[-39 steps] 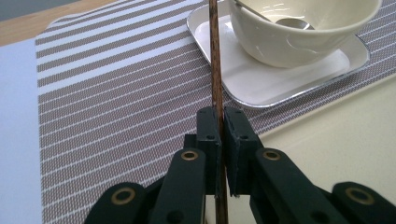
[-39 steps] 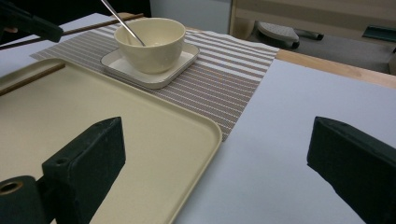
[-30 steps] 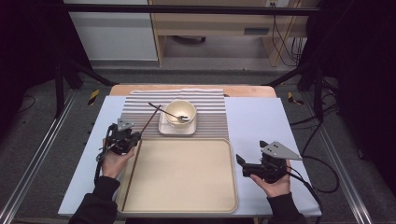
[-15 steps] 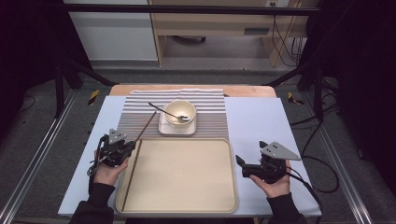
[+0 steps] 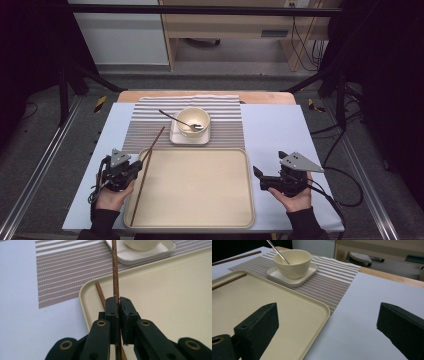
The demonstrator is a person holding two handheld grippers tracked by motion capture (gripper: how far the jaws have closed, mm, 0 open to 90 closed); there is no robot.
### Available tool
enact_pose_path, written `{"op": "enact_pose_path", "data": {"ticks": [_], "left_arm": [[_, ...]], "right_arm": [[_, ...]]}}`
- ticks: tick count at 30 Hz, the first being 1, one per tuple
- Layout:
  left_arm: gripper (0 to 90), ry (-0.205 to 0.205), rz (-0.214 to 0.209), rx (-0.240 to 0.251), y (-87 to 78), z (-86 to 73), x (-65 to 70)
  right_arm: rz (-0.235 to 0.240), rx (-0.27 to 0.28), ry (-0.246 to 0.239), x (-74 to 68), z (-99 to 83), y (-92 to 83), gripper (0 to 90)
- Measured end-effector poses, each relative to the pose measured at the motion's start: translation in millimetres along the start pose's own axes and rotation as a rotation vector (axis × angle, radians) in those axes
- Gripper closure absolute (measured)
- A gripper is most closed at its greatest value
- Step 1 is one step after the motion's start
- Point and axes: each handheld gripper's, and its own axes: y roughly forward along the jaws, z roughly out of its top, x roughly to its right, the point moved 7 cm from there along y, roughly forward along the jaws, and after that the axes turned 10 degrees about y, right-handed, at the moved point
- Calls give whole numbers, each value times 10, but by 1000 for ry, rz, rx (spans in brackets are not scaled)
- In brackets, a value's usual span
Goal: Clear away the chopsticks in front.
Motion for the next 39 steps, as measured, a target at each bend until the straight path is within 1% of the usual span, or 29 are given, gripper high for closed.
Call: {"op": "enact_pose_path", "data": {"ticks": [6, 9, 10, 14, 17, 20, 22, 23, 24, 26, 27, 30, 33, 35, 37, 39], "left_arm": [[850, -4, 29, 2, -114, -68, 61], [851, -20, 31, 2, -158, -112, 107], [850, -32, 27, 6, -169, -124, 129], [850, -37, 33, 4, -222, -164, 196], [850, -54, 33, 15, -245, -170, 235], [850, -55, 33, 14, -245, -172, 290], [850, -49, 37, 8, -235, -164, 318], [850, -55, 38, 11, -224, -153, 339], [850, -51, 37, 11, -218, -145, 358], [850, -42, 48, 2, -202, -135, 393], [850, -44, 51, 3, -192, -127, 414], [850, -27, 69, -2, -172, -106, 463], [850, -31, 83, -1, -159, -104, 490], [850, -40, 77, 1, -147, -122, 512], [850, -40, 80, -5, -135, -152, 523], [850, -61, 77, 0, -126, -179, 532]], "right_arm": [[1, 1, 5, -1, 3, -3, 43], [2, 1, 5, -3, 2, -2, 43], [2, 1, 6, -4, 2, -3, 43], [3, 3, 7, -2, 7, -9, 43], [4, 10, 12, 0, 18, -21, 43], [7, 12, 17, -3, 22, -26, 43], [5, 10, 12, 1, 20, -20, 43], [5, 9, 12, 1, 19, -18, 43], [5, 10, 11, 1, 19, -18, 43], [7, 11, 14, 0, 22, -21, 43], [8, 12, 16, -2, 23, -23, 43], [10, 14, 16, 0, 27, -28, 43], [10, 16, 18, 0, 31, -33, 43], [9, 17, 17, 3, 32, -34, 43], [9, 16, 17, 3, 31, -32, 43], [10, 14, 16, -1, 27, -30, 43]]}}
